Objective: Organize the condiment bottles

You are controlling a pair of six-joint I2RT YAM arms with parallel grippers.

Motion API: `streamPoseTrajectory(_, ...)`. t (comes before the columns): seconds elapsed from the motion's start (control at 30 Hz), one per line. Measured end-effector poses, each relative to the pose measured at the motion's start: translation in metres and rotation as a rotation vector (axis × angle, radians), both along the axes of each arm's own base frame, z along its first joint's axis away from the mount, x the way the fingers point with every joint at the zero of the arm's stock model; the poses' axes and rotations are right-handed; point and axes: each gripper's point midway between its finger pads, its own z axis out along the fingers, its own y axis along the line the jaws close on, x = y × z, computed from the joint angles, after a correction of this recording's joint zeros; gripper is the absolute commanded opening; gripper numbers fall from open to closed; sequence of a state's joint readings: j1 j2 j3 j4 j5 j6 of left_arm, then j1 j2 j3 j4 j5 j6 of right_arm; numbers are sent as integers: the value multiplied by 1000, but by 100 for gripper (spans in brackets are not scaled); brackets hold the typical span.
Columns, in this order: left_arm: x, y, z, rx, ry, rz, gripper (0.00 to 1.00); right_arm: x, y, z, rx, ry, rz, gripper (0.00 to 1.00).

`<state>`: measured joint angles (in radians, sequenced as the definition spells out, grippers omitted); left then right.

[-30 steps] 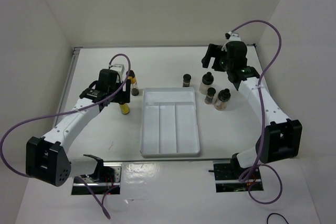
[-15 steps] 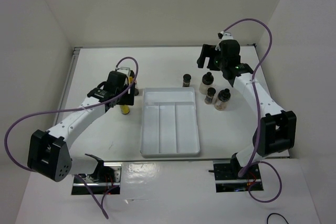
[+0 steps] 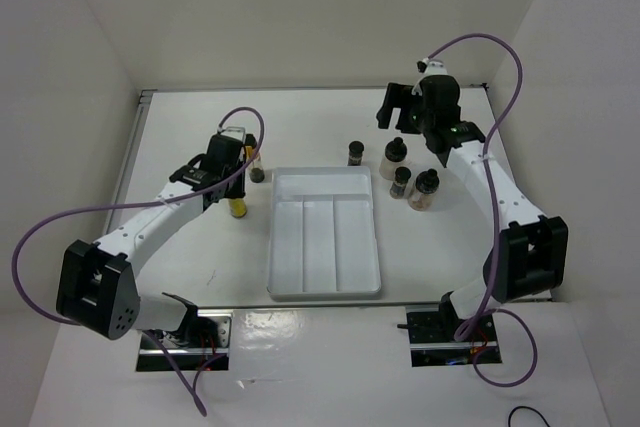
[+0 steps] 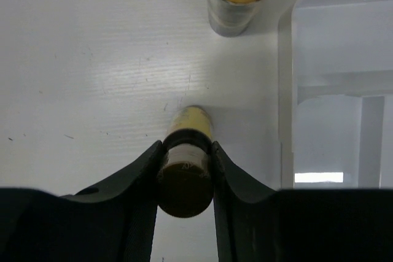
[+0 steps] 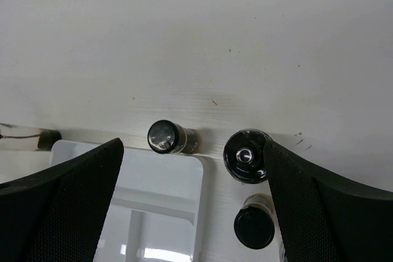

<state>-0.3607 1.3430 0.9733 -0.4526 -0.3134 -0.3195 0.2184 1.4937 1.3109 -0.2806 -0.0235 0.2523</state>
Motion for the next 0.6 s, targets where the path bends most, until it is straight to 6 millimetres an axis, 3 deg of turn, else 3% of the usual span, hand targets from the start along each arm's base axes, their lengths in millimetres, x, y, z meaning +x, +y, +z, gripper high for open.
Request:
streamPoseTrajectory(0.03,2,-1,1,-8,-7,0,26,0,-1,1,-2,-3,-4,99)
streamPoseTrajectory(0.07,4,-2,5,-9,-16,-1,21,-1,-2,2,-4,-4,-9,99)
streamPoseTrajectory(0.17,3,-3,6,-9,-11,-7,10,-3,-5,3,-9,-6,-20,99)
streamPoseTrajectory(0.37,-3,-6,19,-23,11,-26,9,-18,-10,-2,-15,4,-33,99)
streamPoseTrajectory(0.6,-7,-32,71,-117,-98,-116,9,-36,-23,-15,-26,40,-92,99)
